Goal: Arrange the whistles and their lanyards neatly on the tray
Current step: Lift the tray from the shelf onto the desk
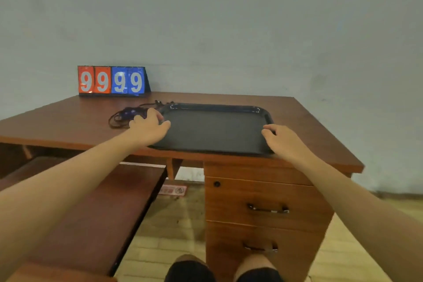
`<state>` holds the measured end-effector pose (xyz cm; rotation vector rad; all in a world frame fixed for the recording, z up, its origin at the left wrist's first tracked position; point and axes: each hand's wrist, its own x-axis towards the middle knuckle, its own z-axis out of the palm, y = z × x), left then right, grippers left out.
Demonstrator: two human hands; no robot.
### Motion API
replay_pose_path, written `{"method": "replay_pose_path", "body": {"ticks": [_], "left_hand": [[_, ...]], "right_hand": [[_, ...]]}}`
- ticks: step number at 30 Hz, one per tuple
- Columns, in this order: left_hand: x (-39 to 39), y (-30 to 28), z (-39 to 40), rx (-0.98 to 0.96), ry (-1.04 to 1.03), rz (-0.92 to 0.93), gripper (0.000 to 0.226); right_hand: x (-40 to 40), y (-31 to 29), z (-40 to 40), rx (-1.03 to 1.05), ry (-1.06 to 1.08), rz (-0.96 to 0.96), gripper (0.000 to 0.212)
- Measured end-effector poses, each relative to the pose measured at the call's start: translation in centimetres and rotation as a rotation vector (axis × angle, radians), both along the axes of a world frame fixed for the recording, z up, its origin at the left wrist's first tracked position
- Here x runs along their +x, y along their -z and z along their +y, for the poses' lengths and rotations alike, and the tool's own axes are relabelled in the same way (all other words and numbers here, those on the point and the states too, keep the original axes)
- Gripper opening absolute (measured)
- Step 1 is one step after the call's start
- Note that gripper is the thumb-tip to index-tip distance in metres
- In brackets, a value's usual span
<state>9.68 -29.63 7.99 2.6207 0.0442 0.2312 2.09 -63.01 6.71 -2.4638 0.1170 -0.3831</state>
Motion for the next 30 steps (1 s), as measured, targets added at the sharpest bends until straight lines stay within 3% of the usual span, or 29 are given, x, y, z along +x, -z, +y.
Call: {"method": "replay_pose_path", "body": {"ticks": [3, 8, 12, 17, 24, 27, 30], "left_hand": [[1.7, 1.6, -5.0, -0.024, 0.079, 0.006, 0.046], [3.5, 4.3, -10.3, -0.093, 0.135, -0.135, 0.043], [4.9, 6.7, -12.1, 0.046, 0.197, -0.25, 0.042], [6.7, 7.2, -13.5, 0.179, 0.217, -0.161, 0.052], [7.1, 6.2, -12.9, 0.003, 0.259, -0.08, 0.067], [6.9, 5.9, -12.3, -0.086, 0.274, -0.085, 0.062], [6.8, 5.8, -10.8, -0.075, 0.281, -0.233, 0.039]], "right_hand": [[1.0, 1.1, -4.7, -0.004, 0.09, 0.01, 0.043], [4.1, 3.8, -9.3, -0.137, 0.138, -0.007, 0.043], [7.2, 4.0, -12.0, -0.18, 0.173, -0.021, 0.04], [9.9, 4.8, -14.9, -0.226, 0.246, -0.027, 0.039], [10.3, 5.0, -14.9, -0.203, 0.273, -0.087, 0.037], [8.4, 4.1, -13.4, -0.288, 0.335, -0.224, 0.033], [6.4, 4.1, -10.1, -0.509, 0.304, -0.295, 0.029]]}}
